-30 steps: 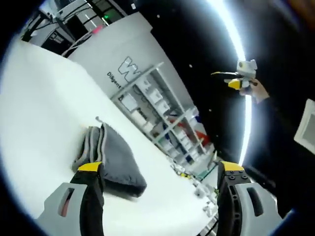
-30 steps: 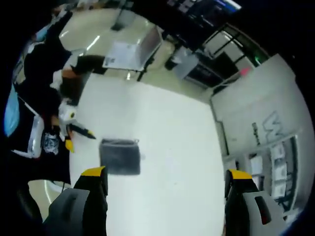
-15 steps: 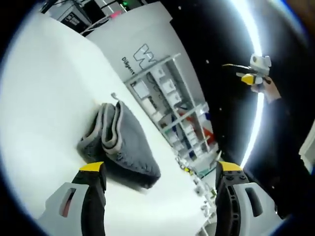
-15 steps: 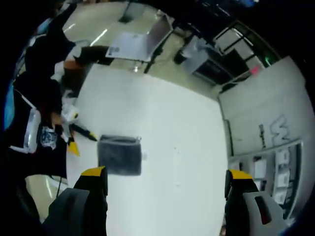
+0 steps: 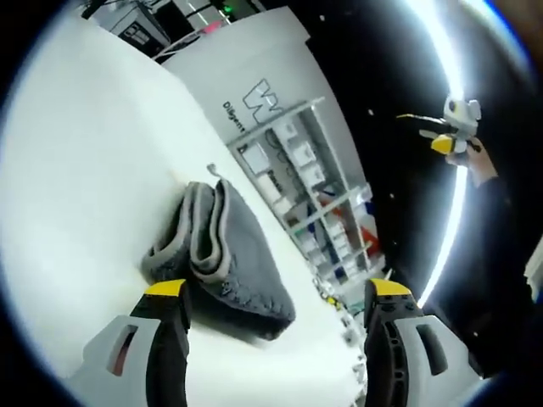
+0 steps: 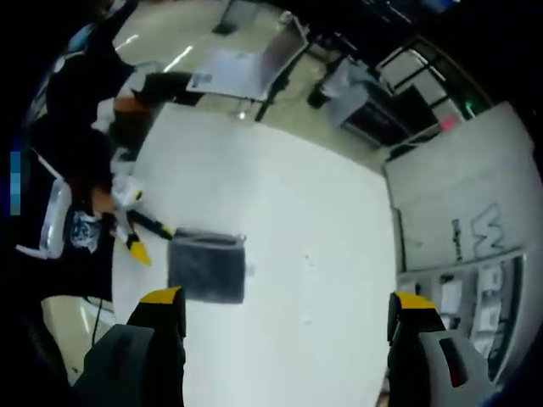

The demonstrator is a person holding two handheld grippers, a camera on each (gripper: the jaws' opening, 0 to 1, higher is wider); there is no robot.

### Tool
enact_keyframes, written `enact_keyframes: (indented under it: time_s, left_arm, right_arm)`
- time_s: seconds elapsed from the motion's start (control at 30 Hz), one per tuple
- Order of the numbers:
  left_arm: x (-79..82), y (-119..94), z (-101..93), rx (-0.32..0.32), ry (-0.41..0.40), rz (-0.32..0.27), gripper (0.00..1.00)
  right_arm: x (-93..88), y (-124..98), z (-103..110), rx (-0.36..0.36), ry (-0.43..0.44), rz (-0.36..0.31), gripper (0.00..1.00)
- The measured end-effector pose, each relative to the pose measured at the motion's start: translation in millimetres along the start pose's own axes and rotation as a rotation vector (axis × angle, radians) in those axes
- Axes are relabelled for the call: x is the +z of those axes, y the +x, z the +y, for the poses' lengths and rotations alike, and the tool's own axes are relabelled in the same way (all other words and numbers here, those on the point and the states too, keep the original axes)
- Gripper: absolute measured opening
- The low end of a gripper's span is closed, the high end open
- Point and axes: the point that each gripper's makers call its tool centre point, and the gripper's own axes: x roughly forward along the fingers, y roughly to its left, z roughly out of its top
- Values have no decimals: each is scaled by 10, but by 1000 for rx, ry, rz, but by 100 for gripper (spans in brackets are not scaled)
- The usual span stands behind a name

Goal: Open the folded towel by lifting each exposed corner and separating the folded layers until the towel lies flat within the target outline without major curled edges

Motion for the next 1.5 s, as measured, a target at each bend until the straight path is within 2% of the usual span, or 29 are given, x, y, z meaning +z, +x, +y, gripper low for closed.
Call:
enact_keyframes:
  time_s: [0.1,0.2,0.43,0.53,0.63,0.87,1.1,1.37,1.5]
  left_arm:
    - [5,14,22,9,-12,-4,78]
    - [22,50,41,27,9,-8,75]
    - [48,102,46,15,-18,-38,71]
    - [70,105,89,28,3,-49,60]
    - [87,126,226,90,33,-55,40]
    - [62,162,291,106,16,-51,39]
    - [86,187,329,114,28,-61,31]
    - [75,216,345,105,48,-50,30]
    - [99,198,349,107,7,-70,25]
  right_arm:
    - [3,38,17,8,-8,2,100]
    - [-20,88,20,11,-18,15,100]
    - [-11,133,36,15,-32,11,100]
    - [-17,146,31,14,-35,10,100]
    - [-28,161,34,21,-38,6,100]
    - [-84,304,62,37,-41,14,99]
    - [-92,459,53,52,-46,7,97]
    - [-148,763,116,99,-51,20,96]
    - [-172,887,107,112,-49,25,95]
